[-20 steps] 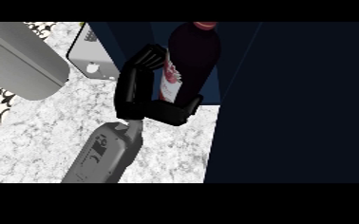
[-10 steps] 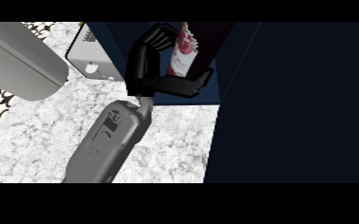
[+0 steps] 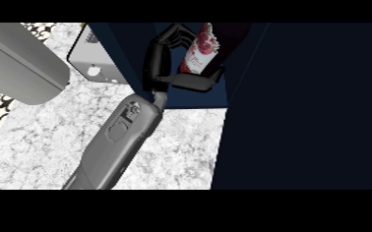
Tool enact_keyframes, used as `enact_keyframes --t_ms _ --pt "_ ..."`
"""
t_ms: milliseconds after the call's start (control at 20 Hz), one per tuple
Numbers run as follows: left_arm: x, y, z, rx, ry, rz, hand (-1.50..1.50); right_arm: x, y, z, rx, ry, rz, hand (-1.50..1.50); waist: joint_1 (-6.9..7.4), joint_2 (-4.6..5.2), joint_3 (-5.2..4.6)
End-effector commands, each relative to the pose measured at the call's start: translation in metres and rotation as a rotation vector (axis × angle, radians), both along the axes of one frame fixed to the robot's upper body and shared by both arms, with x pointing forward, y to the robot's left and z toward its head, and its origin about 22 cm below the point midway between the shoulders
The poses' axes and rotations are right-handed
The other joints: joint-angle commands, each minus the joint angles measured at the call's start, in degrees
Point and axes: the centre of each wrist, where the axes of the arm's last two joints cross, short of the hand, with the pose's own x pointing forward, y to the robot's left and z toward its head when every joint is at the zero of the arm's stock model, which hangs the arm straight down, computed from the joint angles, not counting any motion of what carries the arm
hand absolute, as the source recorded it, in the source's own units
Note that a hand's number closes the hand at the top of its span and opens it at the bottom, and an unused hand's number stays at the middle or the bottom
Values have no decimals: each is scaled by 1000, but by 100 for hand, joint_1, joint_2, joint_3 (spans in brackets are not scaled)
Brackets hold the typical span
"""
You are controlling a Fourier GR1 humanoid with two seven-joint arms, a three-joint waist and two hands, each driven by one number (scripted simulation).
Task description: Pick up the wine, place it into the cabinet and close the cabinet
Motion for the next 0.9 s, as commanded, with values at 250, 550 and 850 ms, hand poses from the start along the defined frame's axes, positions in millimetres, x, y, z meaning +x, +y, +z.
enact_keyframes --t_ms 250,550,850 --pt "-3 2 -41 14 16 7 150 -1 -12 7 6 -24 60 -150 22 3 -1" --pt "16 5 -45 14 52 22 150 -8 -16 -5 34 1 61 -150 18 6 2" --pt "10 6 -83 109 72 30 150 -2 -1 -6 23 6 66 -150 -25 19 -3"
